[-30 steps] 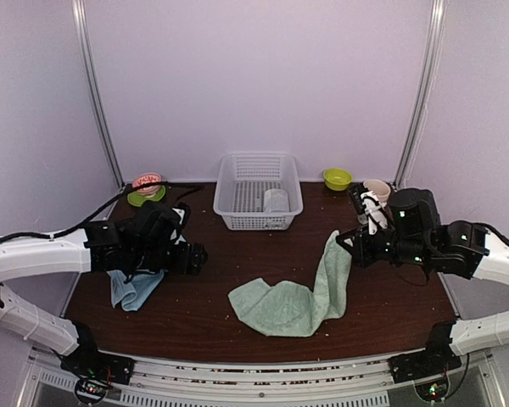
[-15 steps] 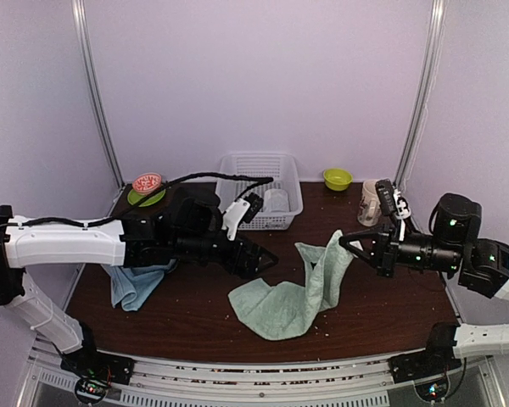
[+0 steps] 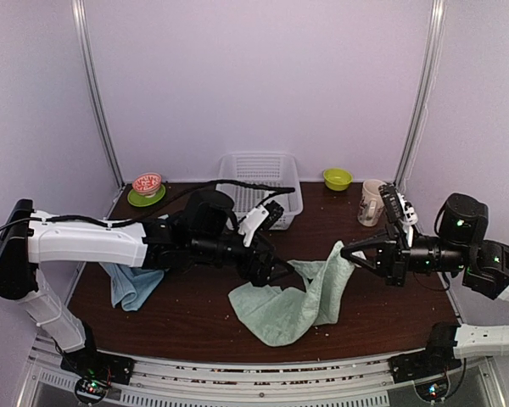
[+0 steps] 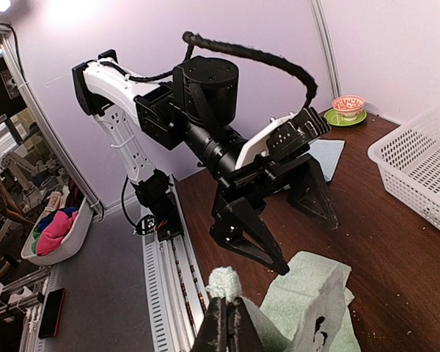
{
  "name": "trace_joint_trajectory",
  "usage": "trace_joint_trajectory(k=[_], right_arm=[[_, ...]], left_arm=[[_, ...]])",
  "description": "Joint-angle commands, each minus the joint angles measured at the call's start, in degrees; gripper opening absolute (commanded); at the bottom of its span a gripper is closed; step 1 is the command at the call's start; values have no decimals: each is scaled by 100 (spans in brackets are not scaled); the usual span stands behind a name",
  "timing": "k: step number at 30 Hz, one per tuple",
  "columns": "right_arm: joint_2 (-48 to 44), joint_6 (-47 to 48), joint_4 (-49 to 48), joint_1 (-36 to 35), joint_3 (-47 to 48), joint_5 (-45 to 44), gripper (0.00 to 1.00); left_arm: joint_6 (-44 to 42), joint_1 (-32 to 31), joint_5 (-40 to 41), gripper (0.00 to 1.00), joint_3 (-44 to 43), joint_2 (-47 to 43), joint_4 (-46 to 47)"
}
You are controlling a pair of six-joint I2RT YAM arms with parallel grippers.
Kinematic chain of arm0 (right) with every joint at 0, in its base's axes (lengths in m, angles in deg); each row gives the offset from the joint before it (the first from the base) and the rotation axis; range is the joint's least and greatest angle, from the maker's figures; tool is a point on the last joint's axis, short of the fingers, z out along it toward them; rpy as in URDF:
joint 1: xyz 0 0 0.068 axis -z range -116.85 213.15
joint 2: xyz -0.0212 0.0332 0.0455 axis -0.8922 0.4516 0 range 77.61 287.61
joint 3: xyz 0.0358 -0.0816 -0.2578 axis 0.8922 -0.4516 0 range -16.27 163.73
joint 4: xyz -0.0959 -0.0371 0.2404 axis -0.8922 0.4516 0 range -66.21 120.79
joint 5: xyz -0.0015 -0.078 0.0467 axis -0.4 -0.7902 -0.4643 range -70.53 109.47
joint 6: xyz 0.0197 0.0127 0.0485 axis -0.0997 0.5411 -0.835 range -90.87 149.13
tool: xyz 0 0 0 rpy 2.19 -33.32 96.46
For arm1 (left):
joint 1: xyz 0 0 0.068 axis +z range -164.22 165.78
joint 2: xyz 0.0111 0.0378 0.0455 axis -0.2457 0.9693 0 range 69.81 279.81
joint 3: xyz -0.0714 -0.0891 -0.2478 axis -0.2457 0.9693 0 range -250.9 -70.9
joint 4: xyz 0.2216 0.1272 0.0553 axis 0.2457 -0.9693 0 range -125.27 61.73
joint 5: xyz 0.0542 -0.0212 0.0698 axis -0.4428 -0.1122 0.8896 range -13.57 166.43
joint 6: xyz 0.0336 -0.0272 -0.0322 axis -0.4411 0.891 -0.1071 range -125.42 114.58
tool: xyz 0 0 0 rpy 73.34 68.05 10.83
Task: Roll the towels
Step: Pass from the right arm to the left
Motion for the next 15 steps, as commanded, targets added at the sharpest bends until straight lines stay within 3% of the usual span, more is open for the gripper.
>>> trace_joint_trajectory(k=[1,8,15], right_arm=[[-60,137,87,22,98,239,0],[-47,194,158,22,29,286,0],[-104,293,285,22,20,407,0]], left_arm=[[-867,49,-465,91,36,56,764],[-2374,72,-712,93,526,201,1658],[-3514,155,-729,91,111,636,1373]])
